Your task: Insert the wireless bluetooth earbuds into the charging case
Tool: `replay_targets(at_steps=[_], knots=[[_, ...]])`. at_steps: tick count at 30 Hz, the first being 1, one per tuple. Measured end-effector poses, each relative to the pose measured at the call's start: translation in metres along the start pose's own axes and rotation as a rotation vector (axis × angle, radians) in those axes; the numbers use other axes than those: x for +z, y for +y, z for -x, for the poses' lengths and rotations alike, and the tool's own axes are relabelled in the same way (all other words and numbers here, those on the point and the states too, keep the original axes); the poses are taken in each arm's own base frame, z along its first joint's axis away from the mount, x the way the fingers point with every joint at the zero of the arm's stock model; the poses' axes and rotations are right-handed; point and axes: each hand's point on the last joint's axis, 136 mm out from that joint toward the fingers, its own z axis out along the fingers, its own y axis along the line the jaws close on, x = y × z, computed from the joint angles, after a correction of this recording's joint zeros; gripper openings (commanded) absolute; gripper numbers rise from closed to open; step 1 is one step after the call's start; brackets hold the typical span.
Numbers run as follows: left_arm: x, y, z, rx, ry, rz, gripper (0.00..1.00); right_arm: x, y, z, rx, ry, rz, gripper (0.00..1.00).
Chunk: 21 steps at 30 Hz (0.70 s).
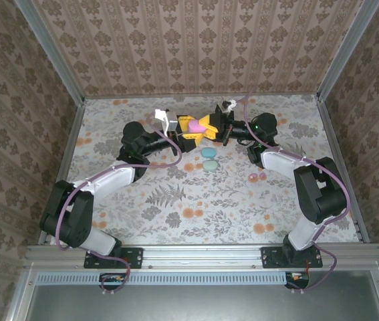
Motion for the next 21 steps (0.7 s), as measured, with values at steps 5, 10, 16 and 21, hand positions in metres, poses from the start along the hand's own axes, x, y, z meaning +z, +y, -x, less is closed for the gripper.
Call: replay_targets(at_steps=[5,10,16,21], knots=[[0.0,0.0,-0.001,-0.005,0.005,0.002,0.55,0.0,0.001,0.0,-0.002,0.0,0.003,0.18],[0.001,0.002,-0.004,-0.009,0.011,0.013,0.5,0.0,0.001,0.0,-0.003,0.001,0.003,0.18],[0.001,0.003,-0.008,-0.006,0.028,0.021,0.5,0.0,0.001,0.0,-0.004,0.001,0.003,0.18],[0.001,0.004,-0.014,-0.01,0.047,0.023,0.47,0.0,0.001,0.0,-0.004,-0.004,0.005,0.18]])
